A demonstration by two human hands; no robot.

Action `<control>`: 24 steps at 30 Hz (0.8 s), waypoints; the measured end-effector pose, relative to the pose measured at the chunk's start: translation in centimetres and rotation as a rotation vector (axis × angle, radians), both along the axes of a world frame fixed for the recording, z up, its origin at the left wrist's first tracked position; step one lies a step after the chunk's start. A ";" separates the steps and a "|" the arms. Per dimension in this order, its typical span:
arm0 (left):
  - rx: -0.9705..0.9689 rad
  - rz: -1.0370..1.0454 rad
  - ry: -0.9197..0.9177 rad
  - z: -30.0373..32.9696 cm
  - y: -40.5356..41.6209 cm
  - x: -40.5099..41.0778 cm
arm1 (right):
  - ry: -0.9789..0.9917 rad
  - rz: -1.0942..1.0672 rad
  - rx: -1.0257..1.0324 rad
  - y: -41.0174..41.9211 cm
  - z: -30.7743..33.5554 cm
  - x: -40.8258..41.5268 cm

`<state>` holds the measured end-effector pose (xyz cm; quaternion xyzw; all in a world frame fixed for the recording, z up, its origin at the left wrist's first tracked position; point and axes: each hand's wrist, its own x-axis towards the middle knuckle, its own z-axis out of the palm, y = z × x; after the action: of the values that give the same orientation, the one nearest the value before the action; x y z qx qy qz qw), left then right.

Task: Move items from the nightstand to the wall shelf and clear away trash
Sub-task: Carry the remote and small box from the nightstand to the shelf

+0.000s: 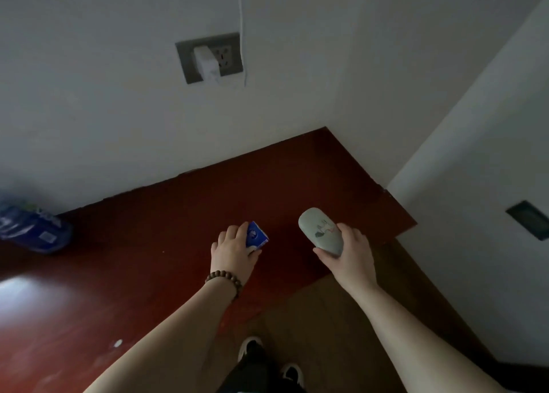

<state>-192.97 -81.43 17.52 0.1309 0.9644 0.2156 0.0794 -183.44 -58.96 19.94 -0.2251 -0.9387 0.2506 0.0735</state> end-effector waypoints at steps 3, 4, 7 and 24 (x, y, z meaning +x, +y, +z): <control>-0.018 -0.009 -0.016 -0.5 0.9 -1.9 | -0.037 0.058 0.010 1.8 -0.7 -3.2; -0.023 -0.015 -0.029 -0.6 1.2 -2.4 | -0.058 0.050 0.010 2.3 -1.0 -4.2; -0.051 -0.041 -0.052 -1.1 2.3 -3.7 | -0.122 -0.013 0.049 4.0 -1.7 -6.9; -0.076 0.015 -0.032 -1.0 9.1 -5.4 | -0.057 0.291 0.329 11.7 -3.9 -12.6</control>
<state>-198.40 -72.32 16.56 0.1173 0.9714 0.1817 0.0981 -196.08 -47.31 16.07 -0.0792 -0.9912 0.0956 0.0457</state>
